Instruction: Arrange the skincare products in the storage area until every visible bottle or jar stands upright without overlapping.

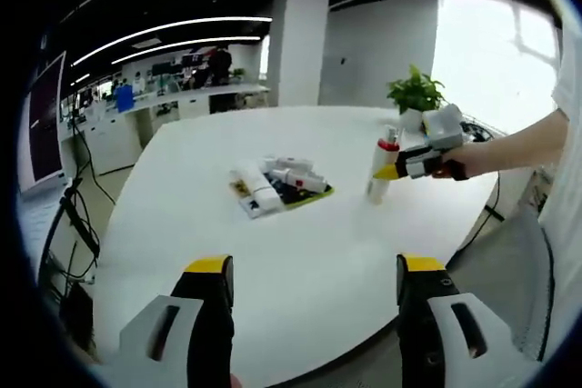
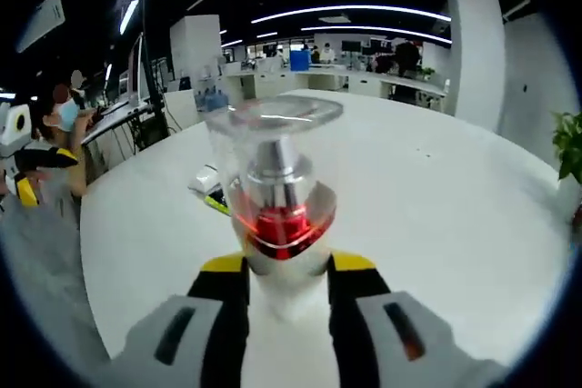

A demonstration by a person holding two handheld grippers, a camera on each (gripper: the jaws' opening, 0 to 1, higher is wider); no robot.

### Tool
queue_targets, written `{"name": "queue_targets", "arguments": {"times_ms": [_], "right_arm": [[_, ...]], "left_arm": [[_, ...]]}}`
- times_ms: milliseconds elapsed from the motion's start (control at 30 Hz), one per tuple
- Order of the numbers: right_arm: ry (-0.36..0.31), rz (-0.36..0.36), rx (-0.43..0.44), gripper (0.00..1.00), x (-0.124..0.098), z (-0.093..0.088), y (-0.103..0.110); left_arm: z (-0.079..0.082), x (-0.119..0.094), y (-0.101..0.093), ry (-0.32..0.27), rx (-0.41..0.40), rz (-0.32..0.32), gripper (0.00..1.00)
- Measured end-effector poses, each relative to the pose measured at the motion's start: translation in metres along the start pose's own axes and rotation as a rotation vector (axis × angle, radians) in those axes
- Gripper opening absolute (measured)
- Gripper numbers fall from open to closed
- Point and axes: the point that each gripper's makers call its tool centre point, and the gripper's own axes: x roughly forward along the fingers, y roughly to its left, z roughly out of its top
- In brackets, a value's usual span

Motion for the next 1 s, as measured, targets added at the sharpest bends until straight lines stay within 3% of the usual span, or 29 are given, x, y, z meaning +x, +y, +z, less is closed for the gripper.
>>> {"name": "queue_targets", "arguments": {"times_ms": [333,600,1000], "right_arm": [[0.014,0.013,-0.011,0.33,0.005,0.002,-0.005],[0.025,-0.012,0.033,0.35,-0.001,-0.005,-0.003],[0.04,-0.003,0.063,0.44,-0.033,-0.024,0.03]], "left_arm": [[0.0,0.002,0.001,-0.001,-0.017,-0.003,0.71],[0.001,0.003,0.002,-0.015,-0.032,-0.003,0.7],[0.005,0.0,0.0,-0.049,-0.043,-0.009,0.7]]}}
